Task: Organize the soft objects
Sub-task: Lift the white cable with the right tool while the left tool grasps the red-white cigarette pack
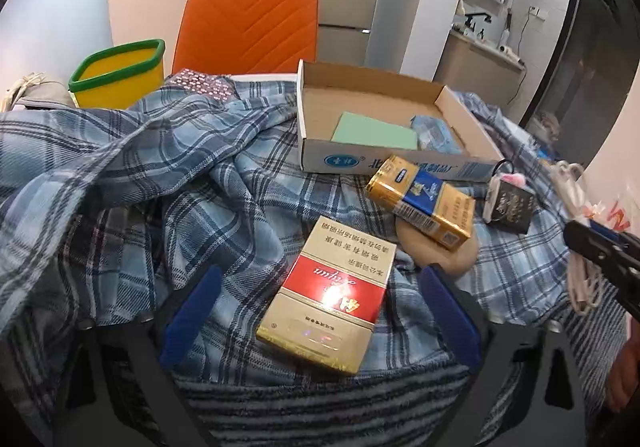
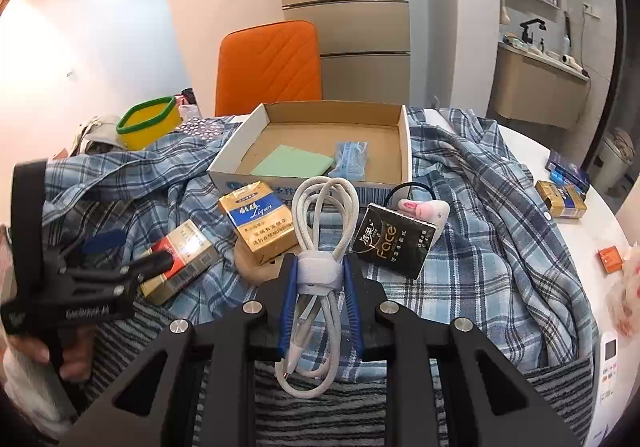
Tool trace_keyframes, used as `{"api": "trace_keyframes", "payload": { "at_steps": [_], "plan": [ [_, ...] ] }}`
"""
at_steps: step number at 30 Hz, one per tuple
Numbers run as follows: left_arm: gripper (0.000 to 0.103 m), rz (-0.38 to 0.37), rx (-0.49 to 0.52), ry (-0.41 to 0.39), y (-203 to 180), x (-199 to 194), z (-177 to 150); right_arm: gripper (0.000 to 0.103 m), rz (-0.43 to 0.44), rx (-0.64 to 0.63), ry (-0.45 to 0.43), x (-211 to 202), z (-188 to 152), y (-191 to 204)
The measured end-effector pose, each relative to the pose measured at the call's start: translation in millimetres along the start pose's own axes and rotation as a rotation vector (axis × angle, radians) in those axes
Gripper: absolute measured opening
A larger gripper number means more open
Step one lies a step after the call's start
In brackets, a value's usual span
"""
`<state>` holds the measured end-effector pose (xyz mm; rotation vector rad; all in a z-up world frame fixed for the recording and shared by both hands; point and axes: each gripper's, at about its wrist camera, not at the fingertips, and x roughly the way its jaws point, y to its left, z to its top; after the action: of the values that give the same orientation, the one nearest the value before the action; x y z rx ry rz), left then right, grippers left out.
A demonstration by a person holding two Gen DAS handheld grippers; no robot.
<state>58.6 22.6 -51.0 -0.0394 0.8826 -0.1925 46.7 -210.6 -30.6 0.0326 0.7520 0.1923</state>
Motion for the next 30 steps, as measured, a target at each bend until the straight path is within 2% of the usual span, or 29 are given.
{"api": "trace_keyframes", "payload": {
  "at_steps": [3,5,9,10,11,15,16,17,18,20,23,25,26,30],
  "plan": [
    [0.074,-0.002,0.005,0.051,-0.2,8.6,-3.7,0.024,0.007,-0.008,-0.002,-2.2,-1.9,-0.8],
    [0.073,-0.01,0.012,0.068,-0.5,10.7,-5.3,0.024,0.004,-0.02,-0.007,-4.7,-2.4,0.1],
    [0.072,-0.025,0.04,0.084,-6.0,10.2,-8.5,0.024,-0.066,-0.089,-0.068,-17.0,-3.6,12.3],
    [0.069,-0.023,0.048,0.088,-7.8,10.4,-9.6,0.024,-0.063,-0.104,-0.078,-21.0,-3.8,16.8],
    [0.059,-0.019,0.057,0.094,-9.3,10.6,-10.4,0.024,-0.052,-0.109,-0.083,-24.0,-3.7,20.1],
    [0.056,-0.016,0.084,0.09,-14.2,6.6,-13.0,0.024,-0.028,-0.127,-0.12,-42.9,-3.9,38.0],
    [0.052,-0.017,0.085,0.086,-14.9,5.0,-13.2,0.024,-0.032,-0.135,-0.135,-47.7,-4.2,42.7],
    [0.038,-0.012,0.086,0.079,-15.4,2.8,-13.1,0.024,-0.042,-0.144,-0.154,-52.8,-4.8,47.5],
    [0.033,-0.01,0.082,0.069,-15.1,-0.5,-12.6,0.024,-0.057,-0.157,-0.181,-60.3,-5.3,53.7],
    [0.031,-0.02,0.076,0.062,-14.5,-5.7,-12.2,0.024,-0.059,-0.166,-0.215,-71.0,-6.9,60.8],
    [0.032,-0.013,0.11,0.066,-17.8,-6.4,-13.8,0.024,-0.032,-0.17,-0.255,-88.0,-10.9,69.1],
    [0.058,0.02,0.138,0.069,-22.0,-3.7,-15.5,0.024,-0.023,-0.18,-0.268,-96.1,-13.8,74.3],
    [0.079,0.02,0.145,0.063,-23.6,-2.9,-15.7,0.024,-0.019,-0.181,-0.276,-100.2,-15.5,75.6],
    [0.081,0.006,0.163,0.05,-29.3,-3.4,-13.8,0.024,-0.009,-0.198,-0.297,-111.4,-20.0,80.8]
  ]
}}
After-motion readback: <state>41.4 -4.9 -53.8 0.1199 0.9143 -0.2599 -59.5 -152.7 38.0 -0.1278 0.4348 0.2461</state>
